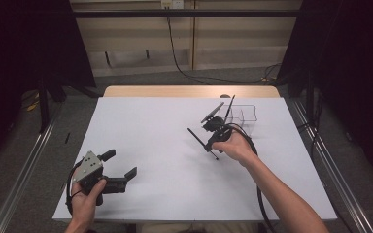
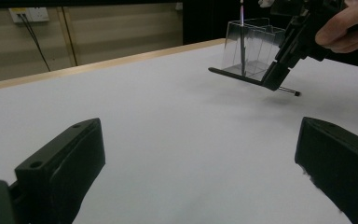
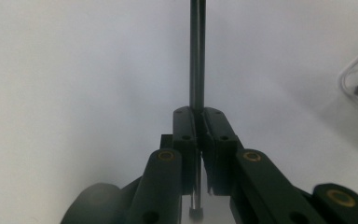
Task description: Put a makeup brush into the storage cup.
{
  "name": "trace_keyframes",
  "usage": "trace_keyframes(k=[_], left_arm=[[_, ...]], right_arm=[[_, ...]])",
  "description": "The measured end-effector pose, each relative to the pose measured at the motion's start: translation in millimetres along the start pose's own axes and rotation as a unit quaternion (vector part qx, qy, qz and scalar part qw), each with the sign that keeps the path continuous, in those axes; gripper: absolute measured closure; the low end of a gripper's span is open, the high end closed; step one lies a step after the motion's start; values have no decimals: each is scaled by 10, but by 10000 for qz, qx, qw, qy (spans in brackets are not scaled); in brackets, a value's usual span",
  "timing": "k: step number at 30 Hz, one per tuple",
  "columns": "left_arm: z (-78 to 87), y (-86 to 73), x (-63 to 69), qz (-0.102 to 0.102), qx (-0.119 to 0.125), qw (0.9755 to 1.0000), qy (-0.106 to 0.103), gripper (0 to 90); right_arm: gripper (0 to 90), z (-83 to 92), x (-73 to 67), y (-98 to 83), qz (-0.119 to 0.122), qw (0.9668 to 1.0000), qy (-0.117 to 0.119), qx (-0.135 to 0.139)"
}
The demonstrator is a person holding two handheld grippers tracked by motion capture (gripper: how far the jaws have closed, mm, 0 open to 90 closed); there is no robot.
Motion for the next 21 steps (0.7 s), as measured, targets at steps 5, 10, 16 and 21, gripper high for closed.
trace_keyframes(k=[5, 10, 16, 21], left_arm=[[1, 1, 3, -14, -10, 10000, -2, 17], [-5, 1, 3, -18, -19, 10000, -4, 17], [1, -1, -2, -3, -6, 10000, 12, 18], [4, 2, -1, 6, 3, 10000, 12, 19]], right_arm=[[848, 112, 18, -62, -50, 9990, 264, 363], [848, 244, 39, -119, 36, 9938, 552, 963], [847, 364, 12, -189, 153, 9828, 857, 1631], [847, 453, 45, -237, 167, 9681, 1104, 2243]])
Point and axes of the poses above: each handheld gripper's, and its own axes: z roughly backward along the jaws, y roughly out of its top, x roughly to its right, the point moved 1 cm from there along -z, roughly forward along the jaws, and after that the axes turned 11 degrees about -z, right-handed, at the moved point
